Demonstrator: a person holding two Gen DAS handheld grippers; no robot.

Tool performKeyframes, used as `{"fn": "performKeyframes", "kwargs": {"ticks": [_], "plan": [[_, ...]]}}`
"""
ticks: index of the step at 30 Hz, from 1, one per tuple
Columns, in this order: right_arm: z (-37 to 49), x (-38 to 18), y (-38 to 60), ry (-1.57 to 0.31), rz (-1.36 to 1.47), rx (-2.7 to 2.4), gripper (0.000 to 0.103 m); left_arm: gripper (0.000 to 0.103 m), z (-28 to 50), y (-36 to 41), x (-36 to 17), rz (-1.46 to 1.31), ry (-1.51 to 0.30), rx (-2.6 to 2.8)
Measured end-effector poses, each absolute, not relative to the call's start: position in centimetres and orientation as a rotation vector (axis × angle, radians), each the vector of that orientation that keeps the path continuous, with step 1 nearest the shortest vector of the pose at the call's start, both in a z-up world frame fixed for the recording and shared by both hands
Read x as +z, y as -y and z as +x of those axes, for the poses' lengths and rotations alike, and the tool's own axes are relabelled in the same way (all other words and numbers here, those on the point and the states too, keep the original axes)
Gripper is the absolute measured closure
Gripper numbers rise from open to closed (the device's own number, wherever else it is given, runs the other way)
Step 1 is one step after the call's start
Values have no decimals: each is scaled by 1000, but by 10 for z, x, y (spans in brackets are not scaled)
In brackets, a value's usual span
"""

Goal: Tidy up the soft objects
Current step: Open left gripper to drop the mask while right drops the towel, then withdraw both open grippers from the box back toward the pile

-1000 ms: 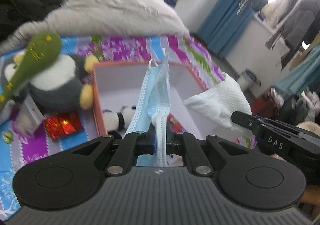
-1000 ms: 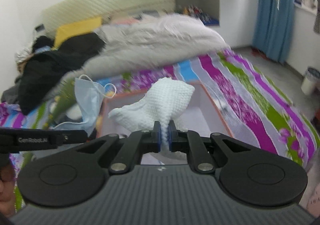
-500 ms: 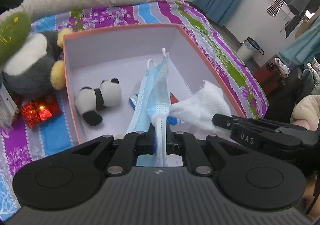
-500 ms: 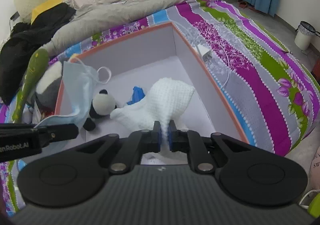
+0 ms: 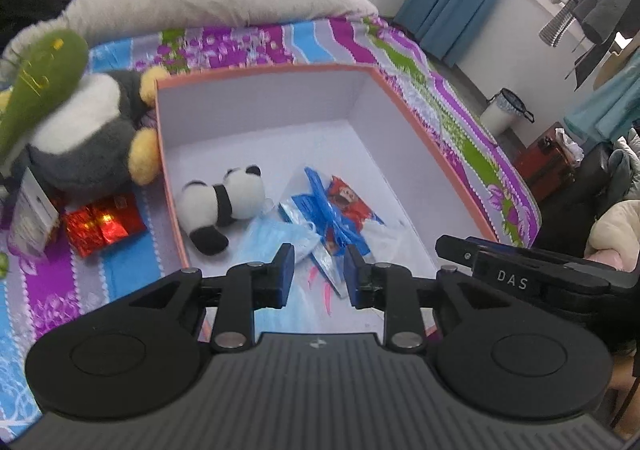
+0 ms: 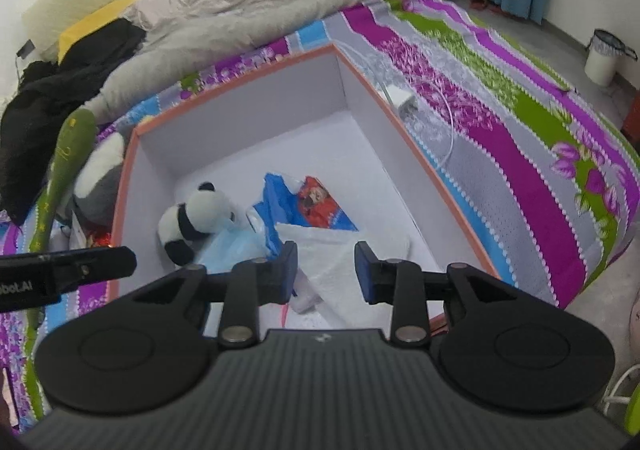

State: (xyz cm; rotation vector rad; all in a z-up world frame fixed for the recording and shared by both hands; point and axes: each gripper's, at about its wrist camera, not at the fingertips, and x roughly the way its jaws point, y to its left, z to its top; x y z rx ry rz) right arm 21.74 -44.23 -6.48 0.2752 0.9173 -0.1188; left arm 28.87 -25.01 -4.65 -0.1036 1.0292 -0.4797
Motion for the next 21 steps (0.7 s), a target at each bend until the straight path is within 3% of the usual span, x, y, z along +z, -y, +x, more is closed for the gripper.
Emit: {"fn": "performKeyframes", "kwargs": {"ticks": [21], "plan": [[135,10,362,-558,191,69,68,70,194,155,15,-51,-701,-389]]}}
